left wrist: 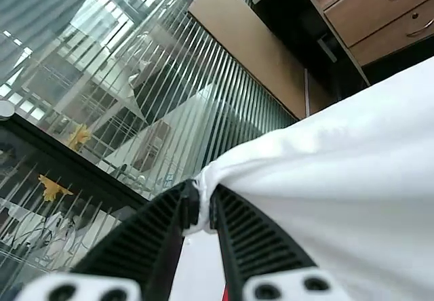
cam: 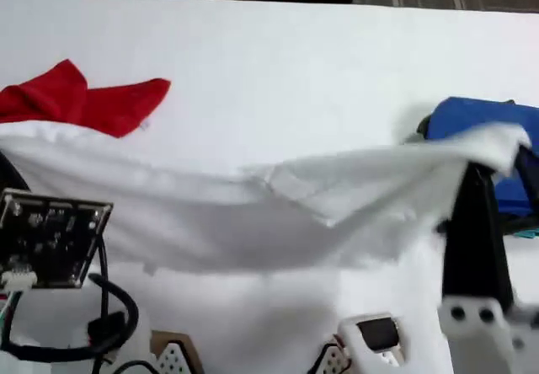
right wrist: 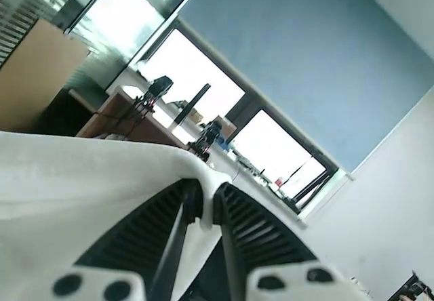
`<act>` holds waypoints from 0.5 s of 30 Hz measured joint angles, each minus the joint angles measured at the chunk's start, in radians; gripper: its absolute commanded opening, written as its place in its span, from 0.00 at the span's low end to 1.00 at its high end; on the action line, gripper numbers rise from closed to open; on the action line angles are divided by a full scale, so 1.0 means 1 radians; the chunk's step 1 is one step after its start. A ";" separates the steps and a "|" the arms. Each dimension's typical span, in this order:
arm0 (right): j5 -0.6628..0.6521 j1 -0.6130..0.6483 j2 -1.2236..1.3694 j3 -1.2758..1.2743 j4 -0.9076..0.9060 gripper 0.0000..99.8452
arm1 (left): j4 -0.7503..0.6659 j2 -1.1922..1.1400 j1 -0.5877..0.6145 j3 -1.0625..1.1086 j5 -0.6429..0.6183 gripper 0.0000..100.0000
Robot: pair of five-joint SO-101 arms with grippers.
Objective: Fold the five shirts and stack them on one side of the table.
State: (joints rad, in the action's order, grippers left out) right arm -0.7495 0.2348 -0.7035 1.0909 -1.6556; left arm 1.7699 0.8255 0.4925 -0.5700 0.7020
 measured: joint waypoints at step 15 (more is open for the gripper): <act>0.000 0.003 -0.002 -0.002 0.112 0.02 | 0.002 0.109 -0.002 0.224 0.000 0.02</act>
State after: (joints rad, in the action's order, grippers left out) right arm -0.7495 0.2378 -0.7050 1.0894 -1.5436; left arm 1.7714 0.9344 0.4910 -0.3460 0.7020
